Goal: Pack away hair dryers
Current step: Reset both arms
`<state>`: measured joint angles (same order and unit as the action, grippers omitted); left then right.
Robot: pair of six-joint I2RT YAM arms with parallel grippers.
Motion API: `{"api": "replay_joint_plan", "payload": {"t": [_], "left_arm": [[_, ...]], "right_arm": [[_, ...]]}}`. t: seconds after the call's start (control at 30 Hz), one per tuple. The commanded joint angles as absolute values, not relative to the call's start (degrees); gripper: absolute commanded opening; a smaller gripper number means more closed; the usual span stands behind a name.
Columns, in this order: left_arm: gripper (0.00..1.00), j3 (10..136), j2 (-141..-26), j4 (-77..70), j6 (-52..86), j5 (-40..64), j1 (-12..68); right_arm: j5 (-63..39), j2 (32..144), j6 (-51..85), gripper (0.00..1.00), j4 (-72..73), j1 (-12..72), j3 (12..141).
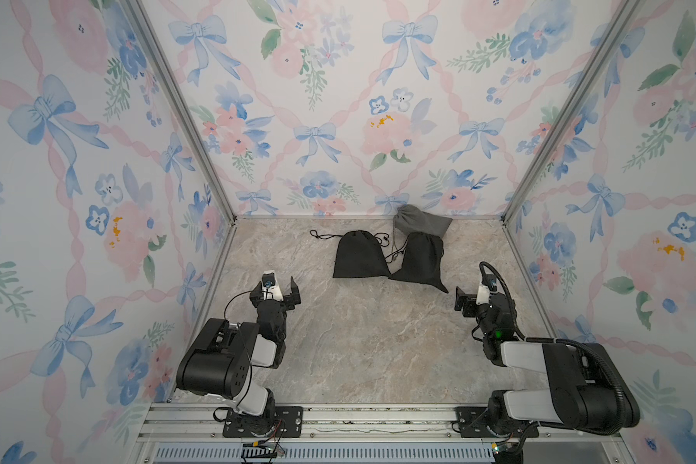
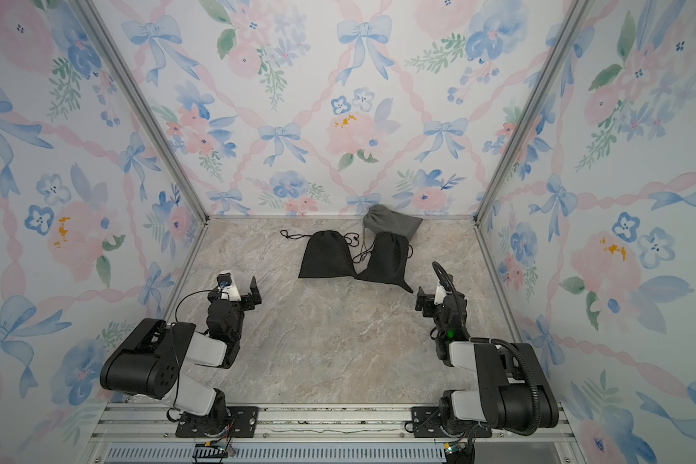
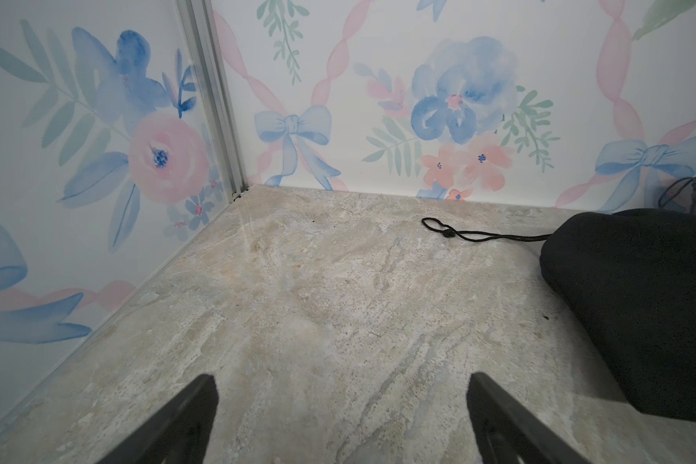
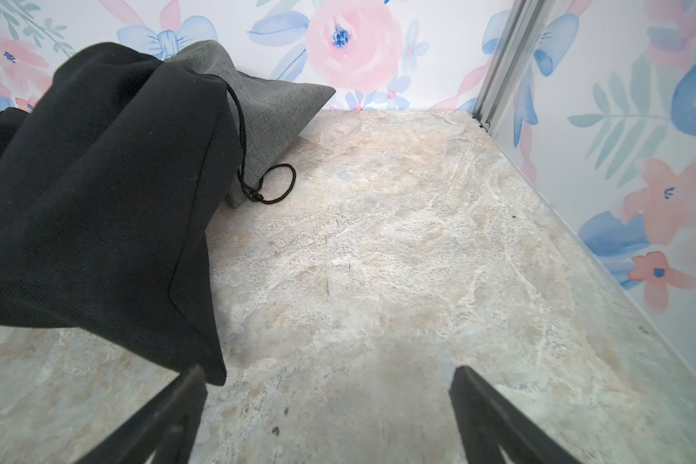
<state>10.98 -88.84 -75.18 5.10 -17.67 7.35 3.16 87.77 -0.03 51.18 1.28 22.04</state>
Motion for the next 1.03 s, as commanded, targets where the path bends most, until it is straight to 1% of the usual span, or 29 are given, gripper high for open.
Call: {"api": "replay_joint_plan", "payload": {"t": [0.0, 0.73, 0.8, 0.87, 1.0], "left_arm": [[0.98, 10.63, -88.33, -76.43, 4.36, -18.46, 7.48], [0.98, 10.70, -88.30, -76.49, 4.35, -18.53, 7.56], [0.98, 10.68, -88.31, -76.48, 4.35, -18.47, 7.49], [0.98, 10.68, -88.33, -76.50, 4.37, -18.46, 7.49], [0.98, 10.63, -88.25, -76.55, 4.39, -18.50, 7.54]], "right_arm": [[2.46, 88.77, 0.44, 0.97, 52.11, 1.63, 22.41], [2.46, 88.81, 0.26, 0.97, 51.77, 1.66, 22.56], [4.57, 88.80, -0.50, 0.97, 50.80, 2.98, 23.04], [1.27, 88.77, 0.66, 0.97, 50.24, 1.15, 23.38], [1.43, 88.77, 0.53, 0.97, 50.85, 1.27, 23.02]]}}
